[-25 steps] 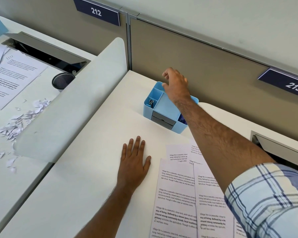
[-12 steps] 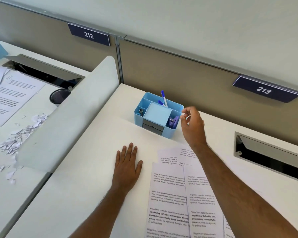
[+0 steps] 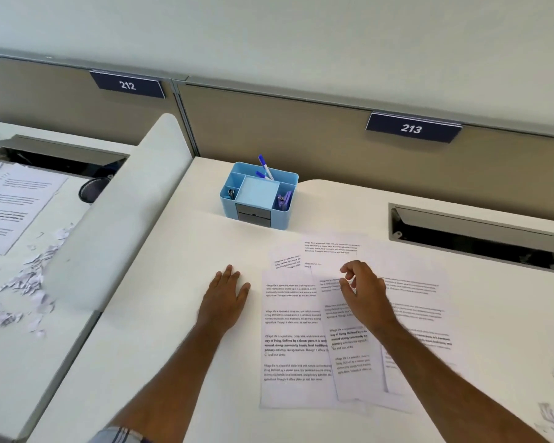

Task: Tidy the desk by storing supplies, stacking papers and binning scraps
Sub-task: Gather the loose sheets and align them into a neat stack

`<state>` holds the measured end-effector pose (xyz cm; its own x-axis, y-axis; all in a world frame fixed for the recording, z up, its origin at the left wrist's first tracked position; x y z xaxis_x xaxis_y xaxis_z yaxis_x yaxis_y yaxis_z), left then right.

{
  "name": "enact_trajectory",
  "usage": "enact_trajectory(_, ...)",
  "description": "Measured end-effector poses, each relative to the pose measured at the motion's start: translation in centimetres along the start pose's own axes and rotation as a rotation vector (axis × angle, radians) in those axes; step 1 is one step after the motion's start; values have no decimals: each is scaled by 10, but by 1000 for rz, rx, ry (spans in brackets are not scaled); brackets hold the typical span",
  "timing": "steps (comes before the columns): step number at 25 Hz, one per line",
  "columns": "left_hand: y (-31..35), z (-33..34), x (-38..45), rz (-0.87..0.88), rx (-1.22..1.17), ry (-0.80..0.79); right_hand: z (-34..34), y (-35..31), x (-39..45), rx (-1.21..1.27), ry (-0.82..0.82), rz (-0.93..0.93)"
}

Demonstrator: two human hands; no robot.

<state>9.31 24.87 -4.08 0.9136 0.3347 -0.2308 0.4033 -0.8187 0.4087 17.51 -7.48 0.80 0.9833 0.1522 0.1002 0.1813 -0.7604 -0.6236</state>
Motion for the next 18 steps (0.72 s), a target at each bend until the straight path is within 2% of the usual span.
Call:
enact_trajectory(8,30,19,-79,-36,-107,-43,-27,70,-109,28,7,161)
enact_trajectory(13,64,44,-124,170,54,50,-44,105,-150,-105,-13,170)
enact_trajectory(18,121,63,-153,239,-100,58,-68,123,-170,-180,-23,145)
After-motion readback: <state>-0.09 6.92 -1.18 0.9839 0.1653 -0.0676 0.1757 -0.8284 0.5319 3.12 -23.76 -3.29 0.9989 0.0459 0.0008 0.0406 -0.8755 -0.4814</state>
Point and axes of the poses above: each hand's wrist, its own x-axis towards the middle knuckle, its own z-axis out of the palm, y = z × x, the point moved 2 cm from there along x, towards the middle knuckle, and after that the axes turned 6 degrees about y, right-handed, at the moved point
